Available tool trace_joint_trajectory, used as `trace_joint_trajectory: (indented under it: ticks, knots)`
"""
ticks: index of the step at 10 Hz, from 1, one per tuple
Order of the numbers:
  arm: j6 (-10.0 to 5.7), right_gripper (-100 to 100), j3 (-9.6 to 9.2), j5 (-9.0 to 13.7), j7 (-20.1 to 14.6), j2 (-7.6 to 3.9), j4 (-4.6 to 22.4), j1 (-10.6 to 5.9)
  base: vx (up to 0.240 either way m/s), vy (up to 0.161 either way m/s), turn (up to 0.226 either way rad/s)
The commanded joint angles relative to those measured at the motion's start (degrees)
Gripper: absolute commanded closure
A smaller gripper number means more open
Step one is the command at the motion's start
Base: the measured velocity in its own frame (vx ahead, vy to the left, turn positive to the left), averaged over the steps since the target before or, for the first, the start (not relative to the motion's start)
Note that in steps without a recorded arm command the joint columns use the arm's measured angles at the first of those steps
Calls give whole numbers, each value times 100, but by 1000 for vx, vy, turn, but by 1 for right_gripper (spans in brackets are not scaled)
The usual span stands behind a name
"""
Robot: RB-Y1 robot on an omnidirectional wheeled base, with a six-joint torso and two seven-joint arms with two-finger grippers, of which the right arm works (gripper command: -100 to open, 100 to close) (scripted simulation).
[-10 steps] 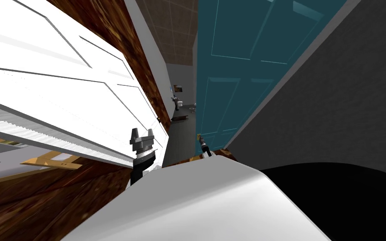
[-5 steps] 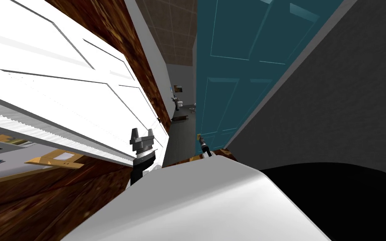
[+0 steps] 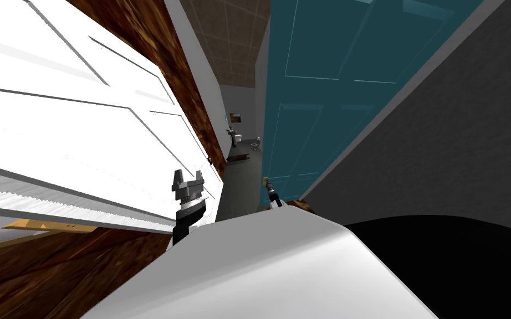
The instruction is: Push the door open
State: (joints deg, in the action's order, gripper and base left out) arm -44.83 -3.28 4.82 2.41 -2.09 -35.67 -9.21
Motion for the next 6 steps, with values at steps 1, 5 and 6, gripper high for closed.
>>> trace_joint_trajectory:
  ticks: [1, 5, 6]
  knots:
    - [-11, 100, 127, 60, 36, -110, -76, 25, 188, 56, -37]
    - [-20, 100, 274, 137, 81, -188, -67, 25, 118, 29, -46]
    - [-24, 100, 337, 170, 100, -215, -63, 25, 157, 89, -113]
